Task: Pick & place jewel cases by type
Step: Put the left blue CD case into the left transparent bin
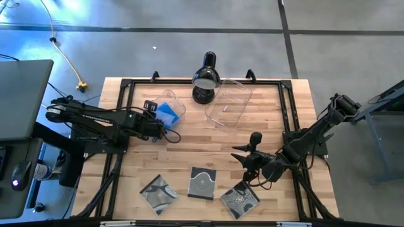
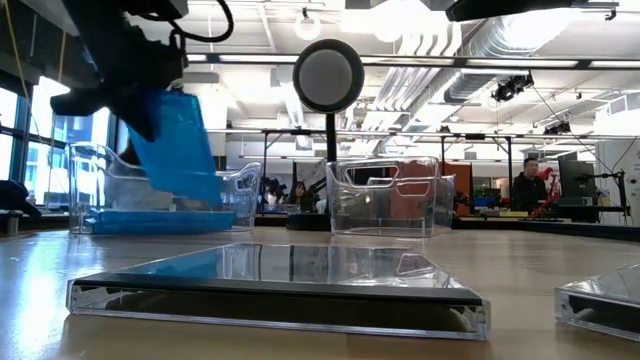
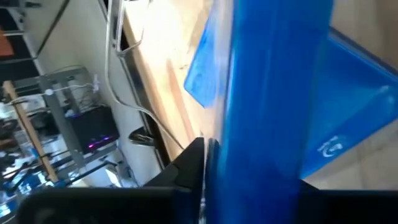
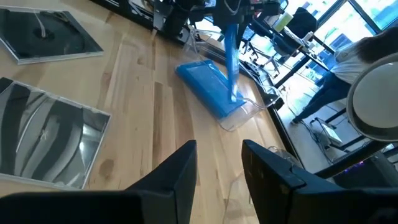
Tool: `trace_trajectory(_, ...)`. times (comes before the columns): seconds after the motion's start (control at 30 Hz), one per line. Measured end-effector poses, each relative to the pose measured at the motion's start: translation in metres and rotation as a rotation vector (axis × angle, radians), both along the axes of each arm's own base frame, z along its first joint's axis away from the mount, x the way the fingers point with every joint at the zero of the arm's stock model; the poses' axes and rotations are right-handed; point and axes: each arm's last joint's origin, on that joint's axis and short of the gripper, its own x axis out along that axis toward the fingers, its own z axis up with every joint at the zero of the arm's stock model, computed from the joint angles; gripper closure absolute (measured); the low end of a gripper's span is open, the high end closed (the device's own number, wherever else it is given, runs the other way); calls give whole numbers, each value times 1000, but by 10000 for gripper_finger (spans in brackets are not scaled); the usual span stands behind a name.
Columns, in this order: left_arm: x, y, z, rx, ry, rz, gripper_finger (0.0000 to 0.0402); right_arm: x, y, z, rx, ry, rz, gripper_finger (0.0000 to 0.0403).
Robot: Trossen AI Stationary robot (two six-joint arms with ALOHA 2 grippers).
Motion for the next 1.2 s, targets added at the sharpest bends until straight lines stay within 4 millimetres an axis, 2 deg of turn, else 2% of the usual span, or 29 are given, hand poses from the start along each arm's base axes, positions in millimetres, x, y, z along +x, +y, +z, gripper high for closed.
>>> trace_trajectory(0.2, -1, 0, 0, 18, 21, -16, 264, 0, 0, 0, 3, -2, -3, 279)
trace_trajectory(0.37, -1, 0, 0, -12, -1, 8, 231, 0, 0, 0, 37, -16, -16, 279)
trace_trajectory(0.47, -2, -1, -1, -63, 1, 26, 228, 0, 0, 0, 40, -16, -13, 279)
trace_trajectory(0.6, -11, 0, -2, -43, 70, 64, 228, 0, 0, 0, 32, -16, -16, 279)
trace_trajectory(0.8, -27, 1, -2, -78, 135, 204, 228, 0, 0, 0, 33, -14, -12, 279)
trace_trajectory(0.9, -28, -1, -3, -134, 136, 236, 228, 0, 0, 0, 32, -12, -10, 279)
trace_trajectory(1.2, -28, -1, -3, -137, 142, 235, 228, 0, 0, 0, 39, -14, -11, 279)
